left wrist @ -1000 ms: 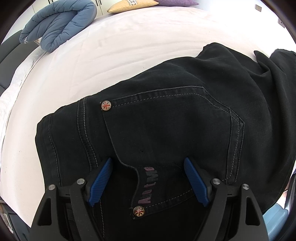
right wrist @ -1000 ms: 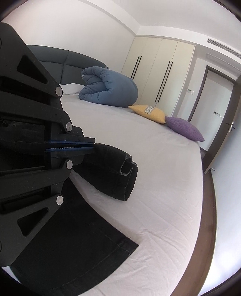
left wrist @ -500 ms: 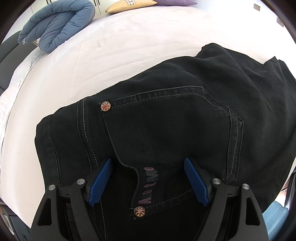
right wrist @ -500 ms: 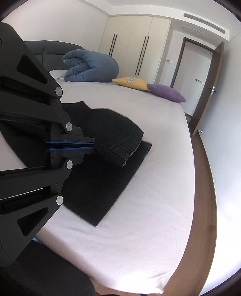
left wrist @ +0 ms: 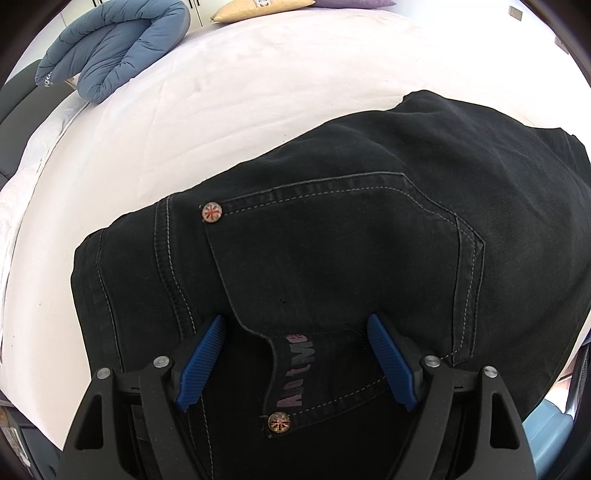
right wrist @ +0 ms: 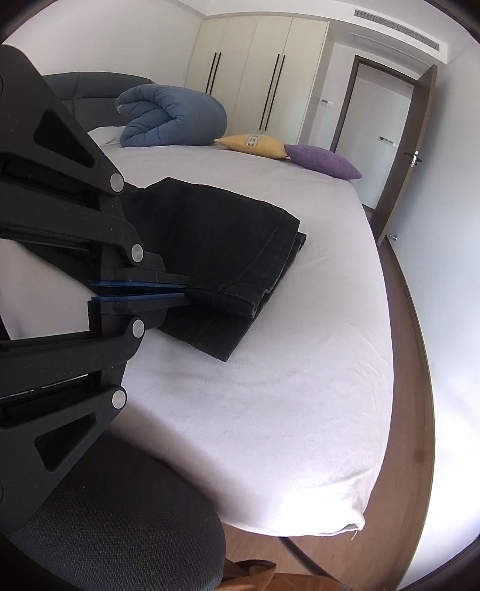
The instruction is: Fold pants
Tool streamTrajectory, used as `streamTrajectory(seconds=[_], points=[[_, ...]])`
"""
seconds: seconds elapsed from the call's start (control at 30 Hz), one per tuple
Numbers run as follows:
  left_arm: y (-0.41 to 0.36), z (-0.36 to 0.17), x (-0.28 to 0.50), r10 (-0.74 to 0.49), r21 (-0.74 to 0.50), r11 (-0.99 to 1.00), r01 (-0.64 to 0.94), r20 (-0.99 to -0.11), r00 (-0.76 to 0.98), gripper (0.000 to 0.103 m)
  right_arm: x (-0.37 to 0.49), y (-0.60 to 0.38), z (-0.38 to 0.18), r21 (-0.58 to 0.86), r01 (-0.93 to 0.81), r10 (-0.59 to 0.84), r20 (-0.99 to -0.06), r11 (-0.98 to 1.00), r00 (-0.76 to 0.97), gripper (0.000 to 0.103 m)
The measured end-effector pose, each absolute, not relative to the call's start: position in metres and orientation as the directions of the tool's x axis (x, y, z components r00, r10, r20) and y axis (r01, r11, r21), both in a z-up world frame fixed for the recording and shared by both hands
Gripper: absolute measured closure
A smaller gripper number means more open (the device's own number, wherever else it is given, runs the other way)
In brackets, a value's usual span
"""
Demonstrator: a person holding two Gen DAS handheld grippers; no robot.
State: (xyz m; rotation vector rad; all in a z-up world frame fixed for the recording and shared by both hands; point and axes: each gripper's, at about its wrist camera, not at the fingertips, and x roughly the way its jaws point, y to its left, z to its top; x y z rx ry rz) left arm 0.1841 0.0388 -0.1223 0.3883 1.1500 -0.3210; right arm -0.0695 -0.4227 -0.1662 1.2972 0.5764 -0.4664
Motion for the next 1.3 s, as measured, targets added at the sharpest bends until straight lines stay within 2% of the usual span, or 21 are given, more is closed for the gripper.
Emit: streamTrajectory(seconds=[0.47, 0.57, 0.7, 0.77, 0.9, 1.07, 1.2, 1.27, 1.3], points=[[0.048, -0.124, 0.173, -0.056, 0.131, 0.904, 0.408, -0.907, 0.417, 0.018, -0.059, -0.419, -0.182, 0.722, 0.656, 0.005, -0.673, 0.218, 0.739, 0.102], [0.049, -0.124, 0.171, -0.055, 0.131, 0.909, 0.397, -0.904, 0.424, 0.018, -0.055, -0.422, -0.175, 0.689, 0.679, 0.022, -0.705, 0.254, 0.708, 0.099], [0.050, -0.124, 0.170, -0.056, 0.128, 0.913, 0.387, -0.901, 0.431, 0.017, -0.067, -0.430, -0.139, 0.546, 0.772, -0.116, -0.787, 0.325, 0.605, 0.097], [0.050, -0.125, 0.168, -0.057, 0.127, 0.914, 0.385, -0.900, 0.433, 0.017, -0.067, -0.432, -0.123, 0.556, 0.751, -0.130, -0.767, 0.356, 0.629, 0.097], [0.051, -0.125, 0.168, -0.052, 0.131, 0.915, 0.382, -0.901, 0.432, 0.016, -0.021, -0.424, -0.094, 0.629, 0.590, -0.006, -0.681, 0.505, 0.732, 0.097], [0.049, -0.124, 0.170, -0.040, 0.137, 0.917, 0.376, -0.904, 0.426, 0.016, 0.092, -0.397, -0.104, 0.672, 0.402, 0.262, -0.663, 0.622, 0.702, 0.097], [0.047, -0.124, 0.170, -0.031, 0.140, 0.920, 0.366, -0.905, 0.424, 0.015, 0.149, -0.393, -0.152, 0.700, 0.437, 0.355, -0.684, 0.565, 0.637, 0.097], [0.047, -0.124, 0.170, -0.032, 0.138, 0.921, 0.365, -0.905, 0.424, 0.015, 0.158, -0.408, -0.180, 0.665, 0.520, 0.305, -0.727, 0.536, 0.616, 0.098], [0.047, -0.124, 0.169, -0.034, 0.136, 0.921, 0.365, -0.905, 0.423, 0.015, 0.155, -0.421, -0.191, 0.699, 0.529, 0.292, -0.697, 0.482, 0.655, 0.101]])
